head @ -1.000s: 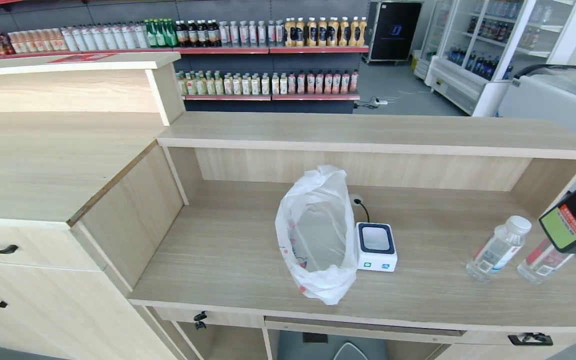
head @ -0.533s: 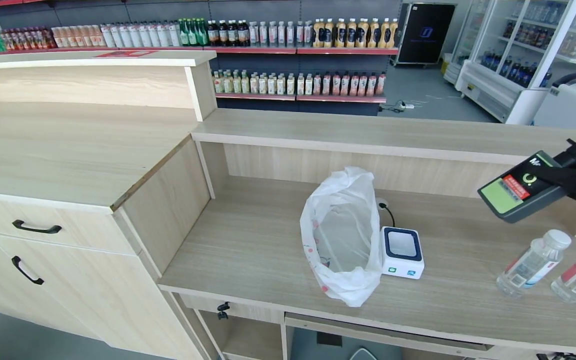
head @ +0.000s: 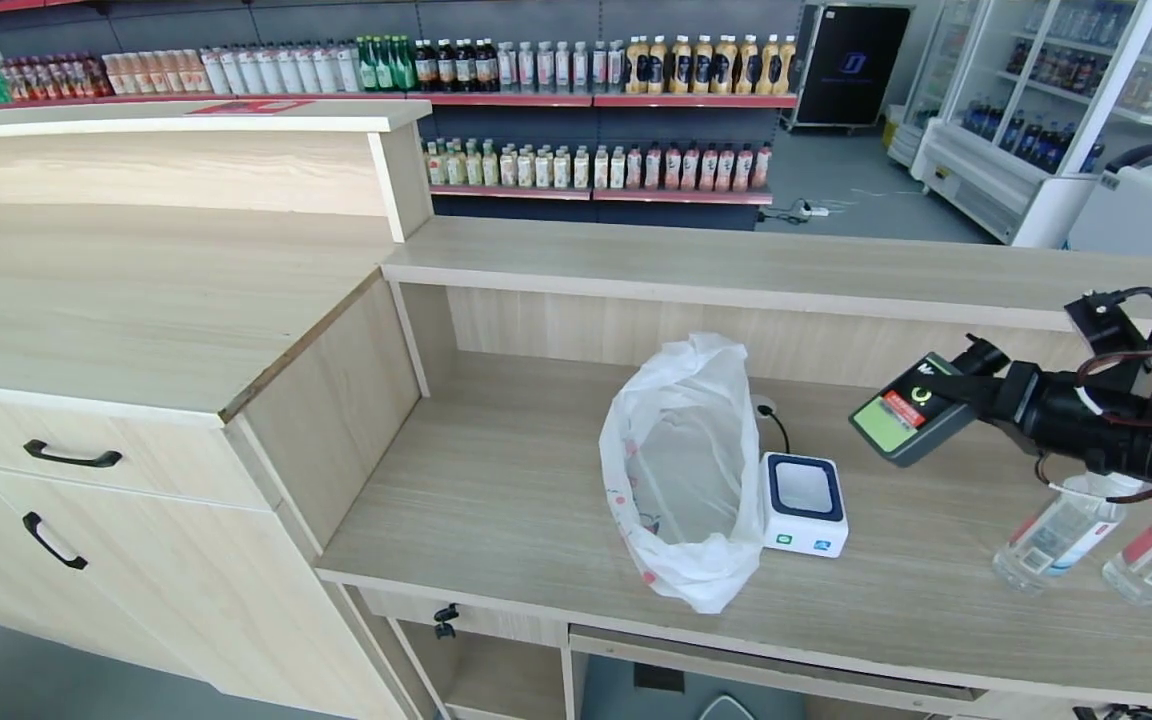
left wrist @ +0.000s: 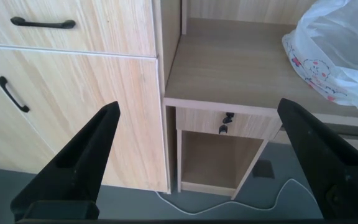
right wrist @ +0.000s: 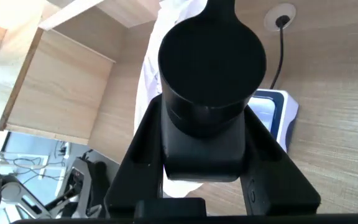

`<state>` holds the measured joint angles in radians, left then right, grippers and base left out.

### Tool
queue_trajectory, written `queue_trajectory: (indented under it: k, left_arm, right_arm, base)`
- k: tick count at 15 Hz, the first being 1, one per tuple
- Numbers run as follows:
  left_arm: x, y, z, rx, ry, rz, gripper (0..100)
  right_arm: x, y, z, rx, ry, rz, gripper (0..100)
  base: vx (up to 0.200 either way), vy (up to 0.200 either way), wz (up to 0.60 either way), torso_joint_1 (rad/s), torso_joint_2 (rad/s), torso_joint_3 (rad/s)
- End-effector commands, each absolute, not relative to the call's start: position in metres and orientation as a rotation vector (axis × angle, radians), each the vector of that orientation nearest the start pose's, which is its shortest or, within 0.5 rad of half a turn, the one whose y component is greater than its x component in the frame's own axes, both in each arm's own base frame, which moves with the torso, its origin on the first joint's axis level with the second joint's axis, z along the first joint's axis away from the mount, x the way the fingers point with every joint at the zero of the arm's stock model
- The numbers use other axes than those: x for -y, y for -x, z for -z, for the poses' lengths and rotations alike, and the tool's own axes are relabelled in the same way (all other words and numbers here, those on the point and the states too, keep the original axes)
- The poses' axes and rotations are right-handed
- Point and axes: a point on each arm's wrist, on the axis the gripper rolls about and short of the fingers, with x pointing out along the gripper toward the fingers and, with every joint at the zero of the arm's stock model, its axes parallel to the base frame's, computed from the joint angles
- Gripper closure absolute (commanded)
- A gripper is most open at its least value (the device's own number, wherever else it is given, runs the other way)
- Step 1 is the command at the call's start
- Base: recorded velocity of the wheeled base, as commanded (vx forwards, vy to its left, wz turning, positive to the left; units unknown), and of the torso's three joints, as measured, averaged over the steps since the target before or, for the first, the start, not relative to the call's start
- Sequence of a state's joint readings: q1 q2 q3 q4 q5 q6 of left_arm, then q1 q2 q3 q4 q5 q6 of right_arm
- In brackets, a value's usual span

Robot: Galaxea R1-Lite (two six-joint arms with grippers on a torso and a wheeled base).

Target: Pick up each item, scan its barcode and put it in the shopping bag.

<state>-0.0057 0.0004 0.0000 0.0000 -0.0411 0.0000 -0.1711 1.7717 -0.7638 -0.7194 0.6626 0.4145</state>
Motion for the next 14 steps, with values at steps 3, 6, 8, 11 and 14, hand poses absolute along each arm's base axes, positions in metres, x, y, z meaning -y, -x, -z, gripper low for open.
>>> queue_trajectory:
  k: [3,6,8,11,14]
  left_arm:
    - [0.001,0.023,-0.076,-0.002,0.0,0.048,0]
    - [0.001,0.023,-0.076,-0.002,0.0,0.048,0]
    - [0.001,0.023,-0.076,-0.002,0.0,0.048,0]
    - [0.001,0.023,-0.076,-0.002,0.0,0.048,0]
    - [0.001,0.023,-0.076,-0.002,0.0,0.048,0]
  right_arm:
    - [0.026,-0.337,-0.122,-0.432,-0.533,-0.468,100]
    - [0.025,-0.346,-0.111,-0.428,-0.529,-0.477,100]
    - [0.024,-0.35,-0.11,-0.426,-0.526,-0.491,100]
    - [0.024,-0.35,-0.108,-0.432,-0.527,-0.493,100]
    - [0.025,-0.353,-0.101,-0.424,-0.524,-0.495,100]
  base:
    - [0.0,0.0,0.0,0.0,0.0,0.0]
    - [0.0,0.0,0.0,0.0,0.0,0.0]
    - [0.0,0.0,0.0,0.0,0.0,0.0]
    - [0.0,0.0,0.0,0.0,0.0,0.0]
    - [0.0,0.0,0.0,0.0,0.0,0.0]
